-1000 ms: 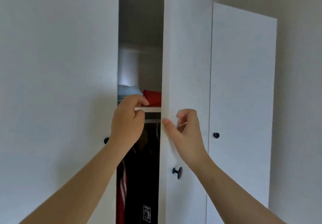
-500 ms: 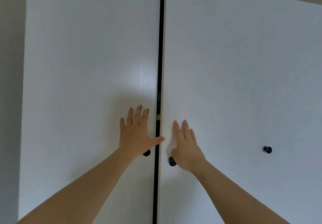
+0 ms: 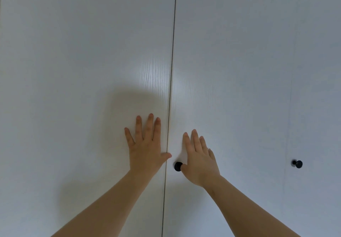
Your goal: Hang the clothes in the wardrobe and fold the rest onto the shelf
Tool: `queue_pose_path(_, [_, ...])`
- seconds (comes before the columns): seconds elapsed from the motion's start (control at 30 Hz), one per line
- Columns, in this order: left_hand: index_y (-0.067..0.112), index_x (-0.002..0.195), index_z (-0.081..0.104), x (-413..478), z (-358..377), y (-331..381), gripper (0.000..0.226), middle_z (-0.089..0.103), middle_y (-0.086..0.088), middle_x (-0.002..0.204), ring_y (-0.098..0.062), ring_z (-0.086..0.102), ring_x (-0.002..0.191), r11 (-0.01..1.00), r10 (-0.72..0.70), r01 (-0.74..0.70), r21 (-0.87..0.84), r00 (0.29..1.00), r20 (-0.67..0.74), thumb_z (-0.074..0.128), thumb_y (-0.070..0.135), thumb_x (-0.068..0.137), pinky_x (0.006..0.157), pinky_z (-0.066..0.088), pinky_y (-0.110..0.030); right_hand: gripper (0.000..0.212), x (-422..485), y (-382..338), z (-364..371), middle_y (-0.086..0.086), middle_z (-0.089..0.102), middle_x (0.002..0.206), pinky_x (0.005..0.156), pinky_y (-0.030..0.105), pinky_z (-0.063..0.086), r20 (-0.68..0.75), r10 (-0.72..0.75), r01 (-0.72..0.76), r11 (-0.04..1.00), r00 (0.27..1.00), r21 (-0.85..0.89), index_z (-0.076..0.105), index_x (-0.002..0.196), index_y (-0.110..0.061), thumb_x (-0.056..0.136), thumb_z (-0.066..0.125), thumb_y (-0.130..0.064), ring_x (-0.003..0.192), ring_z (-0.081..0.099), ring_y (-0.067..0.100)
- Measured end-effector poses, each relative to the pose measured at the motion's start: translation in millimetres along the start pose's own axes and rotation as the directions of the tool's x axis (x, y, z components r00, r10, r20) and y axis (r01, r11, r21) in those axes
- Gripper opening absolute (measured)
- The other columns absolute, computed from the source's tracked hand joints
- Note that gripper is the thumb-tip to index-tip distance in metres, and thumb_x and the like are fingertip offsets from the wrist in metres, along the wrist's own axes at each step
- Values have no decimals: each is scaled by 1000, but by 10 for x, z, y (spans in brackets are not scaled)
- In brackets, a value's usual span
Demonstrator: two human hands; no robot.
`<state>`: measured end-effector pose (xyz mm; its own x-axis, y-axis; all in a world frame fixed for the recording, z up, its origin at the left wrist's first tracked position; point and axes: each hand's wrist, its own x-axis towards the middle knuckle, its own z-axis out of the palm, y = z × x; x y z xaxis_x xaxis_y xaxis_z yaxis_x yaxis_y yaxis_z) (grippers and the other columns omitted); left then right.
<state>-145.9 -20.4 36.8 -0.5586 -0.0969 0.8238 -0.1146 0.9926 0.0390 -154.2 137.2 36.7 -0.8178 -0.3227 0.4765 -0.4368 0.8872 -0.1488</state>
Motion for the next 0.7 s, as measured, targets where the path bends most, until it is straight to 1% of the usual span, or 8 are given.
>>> queue_pose_path(0.07, [20, 138, -21, 9, 7, -9, 117, -21, -3, 152, -32, -30, 133, 1000, 16, -16, 10, 1000, -15, 60, 68, 69, 105, -12, -58, 87, 22, 5, 20, -3, -30, 153, 117, 41, 2, -6, -3, 3, 1000, 1000, 0, -19, 146, -28, 91, 48, -37, 143, -19, 24])
queue_pose_path(0.17, [19, 131, -35, -9, 42, -15, 113, -39, -3, 141, -33, -38, 127, 998, 11, -13, 59, 999, 39, 50, 69, 77, 106, -15, -56, 89, 45, 12, 6, -2, -29, 153, 116, 41, 3, 26, -7, 7, 1000, 1000, 6, -18, 147, -27, 90, 49, -40, 143, -18, 24])
queue_pose_path(0.3, [18, 137, -33, -40, -4, -11, 111, -38, -2, 145, -37, -31, 135, 997, 16, -24, 74, 993, 114, 51, 63, 80, 110, -11, -53, 85, 41, 19, -130, -4, -18, 157, 115, 40, 9, 95, -8, 0, 996, 995, 84, -8, 149, -30, 88, 51, -38, 146, -5, 22])
queue_pose_path(0.4, [19, 147, -17, -37, -139, -27, 101, -30, -1, 152, -34, -26, 139, 996, 42, -55, 69, 982, 186, 53, 52, 83, 113, -8, -50, 77, -62, -6, -236, -6, -2, 158, 112, 41, 18, 39, 11, -19, 981, 999, 195, 0, 149, -34, 90, 50, -36, 144, 12, 19])
queue_pose_path(0.53, [22, 147, -16, -159, -290, -51, 96, -22, 0, 154, -29, -22, 141, 998, 41, -52, 38, 971, 238, 52, 47, 83, 114, -7, -47, 66, -303, 6, -446, -8, 21, 154, 108, 38, 24, -91, 73, -36, 932, 993, 359, 18, 147, -34, 91, 52, -34, 138, 28, 15])
queue_pose_path(0.6, [24, 147, -17, -255, -346, -59, 96, -21, 1, 155, -28, -20, 142, 997, 60, -72, 42, 970, 235, 52, 46, 84, 114, -5, -47, 52, -431, 48, -653, -2, 46, 138, 103, 31, 36, -177, 180, -63, 849, 968, 524, 40, 138, -28, 89, 57, -30, 118, 48, 15])
queue_pose_path(0.63, [24, 147, -17, -294, -370, -71, 96, -20, 1, 155, -28, -20, 142, 996, 73, -84, 36, 970, 234, 52, 47, 84, 114, -5, -47, 42, -504, 96, -829, 2, 57, 121, 90, 22, 43, -227, 246, -46, 768, 942, 638, 50, 129, -24, 89, 59, -25, 98, 55, 14])
queue_pose_path(0.7, [26, 146, -17, -358, -422, -50, 96, -20, 1, 155, -27, -20, 142, 993, 92, -106, 47, 965, 246, 52, 48, 84, 114, -4, -47, 18, -724, 191, -1228, 0, 61, 85, 59, 10, 41, -372, 296, 92, 662, 880, 744, 64, 106, -17, 89, 58, -13, 68, 52, 10])
